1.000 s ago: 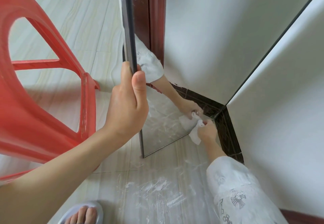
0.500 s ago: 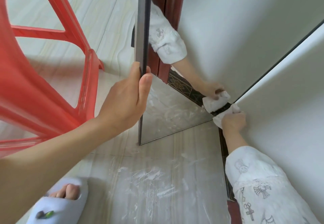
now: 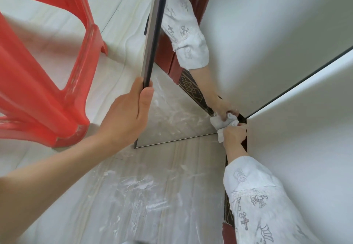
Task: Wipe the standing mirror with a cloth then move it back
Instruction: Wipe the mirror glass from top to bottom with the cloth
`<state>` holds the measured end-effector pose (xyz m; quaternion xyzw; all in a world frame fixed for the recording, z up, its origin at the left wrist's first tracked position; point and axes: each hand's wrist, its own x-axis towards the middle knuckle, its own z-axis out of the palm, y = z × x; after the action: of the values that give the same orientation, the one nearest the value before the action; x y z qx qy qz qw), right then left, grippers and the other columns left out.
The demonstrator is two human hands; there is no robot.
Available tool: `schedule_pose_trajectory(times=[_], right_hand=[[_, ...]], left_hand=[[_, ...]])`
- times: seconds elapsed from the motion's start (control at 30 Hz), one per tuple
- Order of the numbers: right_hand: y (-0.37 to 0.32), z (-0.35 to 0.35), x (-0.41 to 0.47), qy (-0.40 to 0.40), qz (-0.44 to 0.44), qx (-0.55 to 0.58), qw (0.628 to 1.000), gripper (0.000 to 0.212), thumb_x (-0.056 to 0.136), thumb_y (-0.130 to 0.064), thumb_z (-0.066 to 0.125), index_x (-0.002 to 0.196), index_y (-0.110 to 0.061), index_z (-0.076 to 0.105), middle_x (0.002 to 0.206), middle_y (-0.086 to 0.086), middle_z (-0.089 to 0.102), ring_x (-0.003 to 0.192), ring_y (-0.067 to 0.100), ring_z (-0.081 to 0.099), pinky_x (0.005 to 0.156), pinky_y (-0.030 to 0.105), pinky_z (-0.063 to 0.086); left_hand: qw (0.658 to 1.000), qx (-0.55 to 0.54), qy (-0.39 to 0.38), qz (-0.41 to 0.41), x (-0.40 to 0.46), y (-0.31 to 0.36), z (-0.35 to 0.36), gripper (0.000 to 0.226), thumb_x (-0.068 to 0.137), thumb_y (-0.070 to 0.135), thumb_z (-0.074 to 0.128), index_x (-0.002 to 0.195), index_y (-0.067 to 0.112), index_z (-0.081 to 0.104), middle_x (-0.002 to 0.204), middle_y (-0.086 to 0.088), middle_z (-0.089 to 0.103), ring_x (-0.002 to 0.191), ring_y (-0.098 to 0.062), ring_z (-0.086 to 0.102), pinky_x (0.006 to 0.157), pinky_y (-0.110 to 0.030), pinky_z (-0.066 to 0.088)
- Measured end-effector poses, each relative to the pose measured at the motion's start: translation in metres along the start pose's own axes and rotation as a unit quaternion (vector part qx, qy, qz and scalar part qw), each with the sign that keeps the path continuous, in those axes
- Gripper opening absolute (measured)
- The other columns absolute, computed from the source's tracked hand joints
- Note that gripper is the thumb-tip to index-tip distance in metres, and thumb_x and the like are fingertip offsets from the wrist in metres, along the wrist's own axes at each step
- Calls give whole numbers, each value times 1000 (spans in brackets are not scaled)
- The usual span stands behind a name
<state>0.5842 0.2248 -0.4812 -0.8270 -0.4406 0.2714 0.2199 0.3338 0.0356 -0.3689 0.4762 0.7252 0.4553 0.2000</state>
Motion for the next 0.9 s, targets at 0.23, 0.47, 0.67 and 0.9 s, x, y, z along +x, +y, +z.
schedule_pose_trajectory(times=[0.23, 0.47, 0.67, 0.9], right_hand=[[16, 25, -7, -33, 62, 151, 986, 29, 96, -15, 44, 124, -10, 48, 123, 17, 54, 105, 30, 55, 85, 38, 50], [19, -9, -1, -216, 151, 143, 954, 54, 87, 16, 41, 139, 3, 31, 124, 24, 50, 114, 36, 52, 88, 41, 47], [-2, -13, 9, -21, 60, -39, 997, 33, 96, -7, 40, 127, 2, 45, 133, 17, 49, 126, 27, 44, 102, 28, 35], [15, 18, -11, -34, 75, 131, 988, 33, 90, 0, 49, 123, -4, 50, 127, 20, 53, 115, 32, 52, 84, 32, 45]], left_hand=[[999, -30, 26, -5, -2, -5, 14, 31, 89, 52, 15, 97, 29, 35, 43, 11, 45, 41, -4, 45, 44, -25, 20], [1000, -13, 5, 9, 1, -4, 7, 24, 90, 47, 17, 91, 29, 34, 42, 9, 32, 33, -11, 35, 42, -25, 22], [999, -35, -11, 3, 1, -8, 9, 32, 86, 59, 11, 82, 36, 33, 43, 7, 40, 40, -15, 47, 41, -28, 31], [998, -57, -31, 4, 1, -10, 7, 31, 83, 62, 9, 83, 43, 34, 55, 28, 53, 46, -4, 50, 43, -21, 25]])
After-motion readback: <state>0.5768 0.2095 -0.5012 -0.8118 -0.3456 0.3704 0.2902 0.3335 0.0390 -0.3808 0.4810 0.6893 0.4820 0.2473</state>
